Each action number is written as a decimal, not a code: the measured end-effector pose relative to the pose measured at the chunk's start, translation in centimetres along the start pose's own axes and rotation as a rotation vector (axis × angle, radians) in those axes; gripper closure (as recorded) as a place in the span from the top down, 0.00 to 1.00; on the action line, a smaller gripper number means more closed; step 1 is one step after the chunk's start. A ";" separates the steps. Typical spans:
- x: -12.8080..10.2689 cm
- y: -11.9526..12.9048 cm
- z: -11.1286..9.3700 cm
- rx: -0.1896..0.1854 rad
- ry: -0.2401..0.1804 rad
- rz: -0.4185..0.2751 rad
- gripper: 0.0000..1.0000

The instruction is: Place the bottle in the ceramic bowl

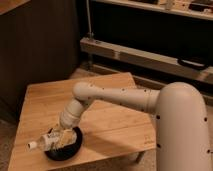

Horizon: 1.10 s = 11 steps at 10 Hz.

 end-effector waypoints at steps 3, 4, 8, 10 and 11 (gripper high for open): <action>0.1 -0.8 0.2 -0.045 0.013 0.028 0.80; -0.2 -1.1 0.5 -0.065 0.020 0.038 0.80; -0.1 -1.1 0.3 -0.066 0.020 0.042 0.80; -0.1 -1.1 0.4 -0.067 0.021 0.042 0.80; -0.1 -1.1 0.4 -0.066 0.020 0.042 0.80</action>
